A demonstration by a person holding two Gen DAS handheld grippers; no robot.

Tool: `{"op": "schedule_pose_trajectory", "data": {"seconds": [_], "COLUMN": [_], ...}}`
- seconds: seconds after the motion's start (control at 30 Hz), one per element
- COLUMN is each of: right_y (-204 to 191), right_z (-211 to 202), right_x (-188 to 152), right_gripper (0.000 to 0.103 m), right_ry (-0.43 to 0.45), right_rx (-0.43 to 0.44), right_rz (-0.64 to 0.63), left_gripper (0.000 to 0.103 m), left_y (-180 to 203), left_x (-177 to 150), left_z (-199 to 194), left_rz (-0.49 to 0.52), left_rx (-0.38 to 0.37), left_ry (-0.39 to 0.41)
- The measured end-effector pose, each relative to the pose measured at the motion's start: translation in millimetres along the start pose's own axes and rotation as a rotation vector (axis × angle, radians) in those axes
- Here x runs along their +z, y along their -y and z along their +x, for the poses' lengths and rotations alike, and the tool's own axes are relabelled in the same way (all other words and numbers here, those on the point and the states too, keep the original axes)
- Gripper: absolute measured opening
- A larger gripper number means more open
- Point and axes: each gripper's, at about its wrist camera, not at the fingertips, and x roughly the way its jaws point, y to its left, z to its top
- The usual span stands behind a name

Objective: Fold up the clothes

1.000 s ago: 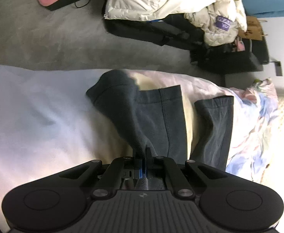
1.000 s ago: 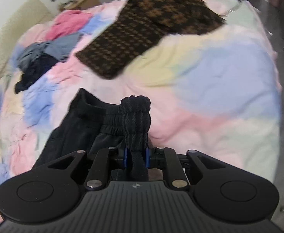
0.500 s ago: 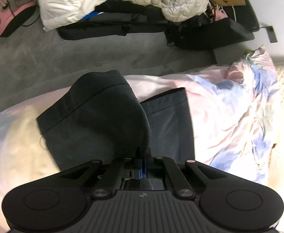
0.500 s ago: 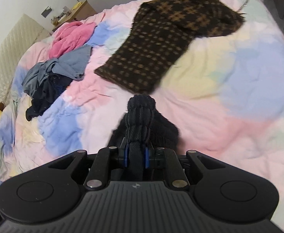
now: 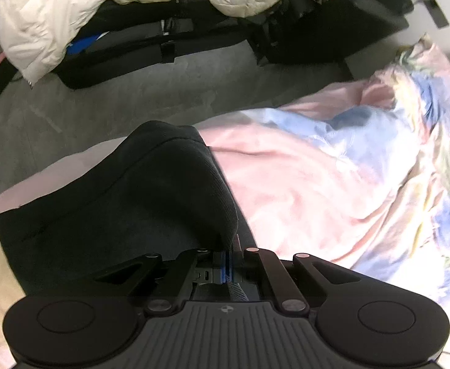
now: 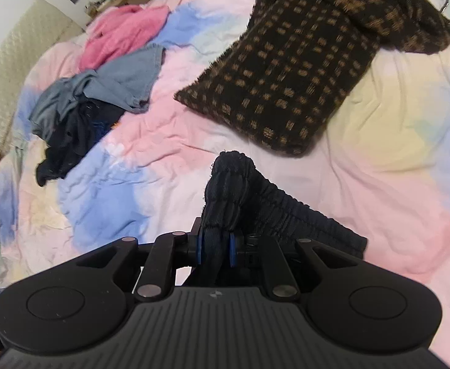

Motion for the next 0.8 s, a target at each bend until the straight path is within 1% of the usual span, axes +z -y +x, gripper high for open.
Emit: {"op": "schedule_pose_trajectory", "data": {"seconds": [0.2,0.3,0.37,0.4,0.43,0.47,0.5,0.53,0.57,0.6,0.63,0.7,0.73,0.8], "right_y": [-9,-13,-15,-14,-12,-11,-9,-7,-5,-3,0,6,11,26], "right_z": [46,63,72,75,77,78,76,73,70,67,61,49,41,24], "right_x": [0,-1,-2,-1,0,1,3,5,6,8,9,11,11,10], "right_gripper": [0.016,0.017,0.020,0.025,0.031,0.036,0.042,0.047,0.049,0.052,0.057,0.065,0.067,0.070], "right_ry": [-0.026,-0.038,-0.047,-0.054,-0.058,-0.062,-0.067,-0.072,-0.077,-0.081,-0.080,-0.076,-0.067,-0.048], "right_rx": [-0.050,-0.065,-0.066,-0.056,-0.038,-0.019,0.011,0.042,0.074,0.105,0.127,0.170,0.179,0.193], "right_rz": [-0.014,-0.041,-0.052,-0.040,-0.023,-0.006,0.001,0.006,0.011,0.016,0.001,-0.035,-0.059,-0.105], "left_gripper": [0.002,0.003,0.004,0.004,0.007,0.012,0.015,0.023,0.031,0.035,0.038,0.042,0.044,0.046], "left_y": [39,47,46,45,45,44,45,45,45,45,46,50,51,57], "left_x": [2,0,0,0,-2,-3,-5,-8,-11,-14,-17,-32,-40,-64], "left_z": [37,53,61,63,63,63,60,56,51,48,45,35,33,25], "left_rz": [0.038,0.034,0.035,0.041,0.047,0.054,0.061,0.071,0.082,0.103,0.126,0.182,0.206,0.280], "left_rx": [0.085,0.116,0.120,0.119,0.110,0.099,0.086,0.073,0.061,0.058,0.058,0.041,0.030,0.015], "left_ry": [0.004,0.005,0.000,0.000,0.000,0.001,0.005,0.012,0.020,0.032,0.045,0.066,0.073,0.071]}}
